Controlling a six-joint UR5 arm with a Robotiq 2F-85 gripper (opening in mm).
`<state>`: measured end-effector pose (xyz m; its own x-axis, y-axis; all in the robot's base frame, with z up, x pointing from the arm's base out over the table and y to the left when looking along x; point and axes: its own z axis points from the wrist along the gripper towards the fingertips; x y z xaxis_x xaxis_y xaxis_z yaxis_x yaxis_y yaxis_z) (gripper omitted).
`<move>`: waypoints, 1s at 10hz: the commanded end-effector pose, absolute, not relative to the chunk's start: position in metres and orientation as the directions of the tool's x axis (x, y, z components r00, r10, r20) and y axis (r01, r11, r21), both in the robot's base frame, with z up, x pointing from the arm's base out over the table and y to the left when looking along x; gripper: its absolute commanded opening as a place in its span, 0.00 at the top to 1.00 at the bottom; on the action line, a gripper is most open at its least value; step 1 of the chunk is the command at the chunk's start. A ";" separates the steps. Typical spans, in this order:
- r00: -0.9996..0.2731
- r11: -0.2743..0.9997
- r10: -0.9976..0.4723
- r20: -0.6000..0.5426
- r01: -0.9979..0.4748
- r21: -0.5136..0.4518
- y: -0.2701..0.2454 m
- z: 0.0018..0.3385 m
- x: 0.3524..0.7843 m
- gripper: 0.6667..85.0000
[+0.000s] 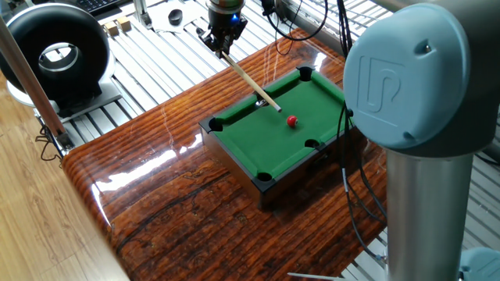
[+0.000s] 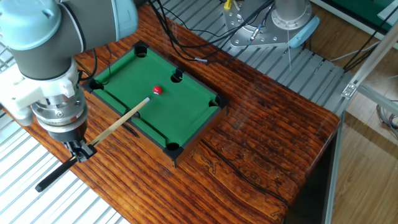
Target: Hit the pool ball
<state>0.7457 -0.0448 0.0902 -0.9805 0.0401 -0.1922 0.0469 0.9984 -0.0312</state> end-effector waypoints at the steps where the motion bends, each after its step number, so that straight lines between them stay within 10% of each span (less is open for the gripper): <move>1: -0.978 0.998 0.039 -0.206 0.047 -0.032 -0.046 0.096 0.744 1.00; 10: -0.975 0.996 0.085 -0.207 0.087 -0.002 -0.044 0.093 0.741 1.00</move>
<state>0.7428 -0.0475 0.0926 -0.9760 0.0639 -0.2081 0.0701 0.9973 -0.0222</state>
